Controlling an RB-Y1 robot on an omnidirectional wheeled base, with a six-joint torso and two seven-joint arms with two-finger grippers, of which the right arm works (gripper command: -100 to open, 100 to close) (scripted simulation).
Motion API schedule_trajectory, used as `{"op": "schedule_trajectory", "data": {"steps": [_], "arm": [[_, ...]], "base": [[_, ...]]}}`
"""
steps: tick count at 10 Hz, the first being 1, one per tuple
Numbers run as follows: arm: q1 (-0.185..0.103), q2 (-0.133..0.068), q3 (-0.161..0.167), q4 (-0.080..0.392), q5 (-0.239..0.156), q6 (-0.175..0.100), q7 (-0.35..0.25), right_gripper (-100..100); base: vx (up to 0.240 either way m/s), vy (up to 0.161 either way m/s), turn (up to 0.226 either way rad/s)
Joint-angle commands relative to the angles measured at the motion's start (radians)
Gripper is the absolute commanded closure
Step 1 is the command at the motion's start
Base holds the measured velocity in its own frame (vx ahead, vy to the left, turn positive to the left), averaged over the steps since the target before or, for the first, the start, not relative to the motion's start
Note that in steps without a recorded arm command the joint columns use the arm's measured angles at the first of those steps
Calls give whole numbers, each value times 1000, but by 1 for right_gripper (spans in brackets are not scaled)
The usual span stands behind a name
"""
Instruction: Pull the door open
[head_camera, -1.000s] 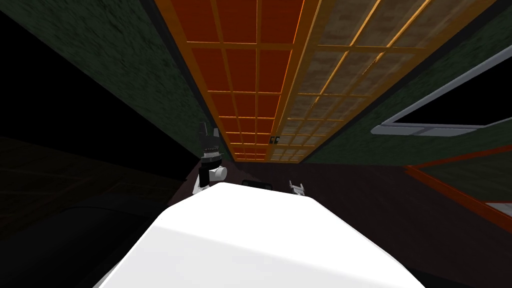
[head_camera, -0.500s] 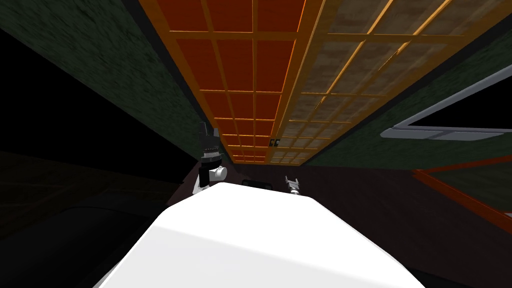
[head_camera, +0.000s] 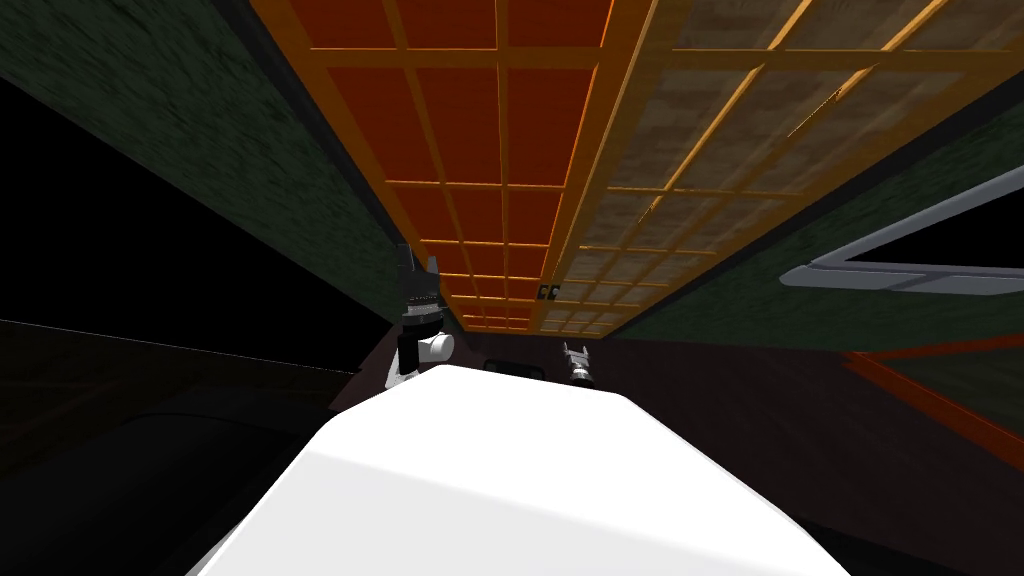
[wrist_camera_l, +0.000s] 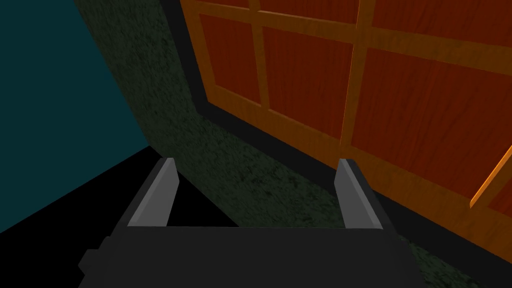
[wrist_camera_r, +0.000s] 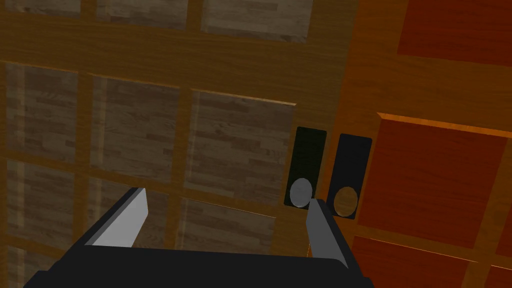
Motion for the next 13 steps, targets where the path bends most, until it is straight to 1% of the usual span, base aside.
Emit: {"op": "schedule_trajectory", "data": {"steps": [1, 3, 4, 5, 6, 7, 8, 9, 10, 11, 13], "arm": [[-29, 16, 11, -16, 1, 3, 0, -100], [-60, 32, 19, -24, 1, -1, 1, -100], [-60, 32, 19, -24, 1, -1, 1, -100], [-76, 40, 23, -29, 1, -3, 2, -100], [-99, 52, 30, -35, 2, -6, 4, -100], [-107, 56, 32, -37, 2, -7, 4, -100], [-107, 56, 32, -37, 2, -7, 4, -100], [-132, 67, 39, -46, 2, -10, 5, -100], [-148, 75, 44, -52, 3, -12, 5, -100], [-156, 79, 46, -55, 3, -13, 5, -100], [-189, 94, 55, -66, 4, -17, 5, -100]], "base": [[189, -93, 59], [197, -42, 53], [123, -4, 18], [92, -5, 21], [150, -23, 62], [156, -44, 52], [85, -38, 15], [131, -16, 65], [180, -28, 77], [173, -30, 44], [172, -13, 58]]}}
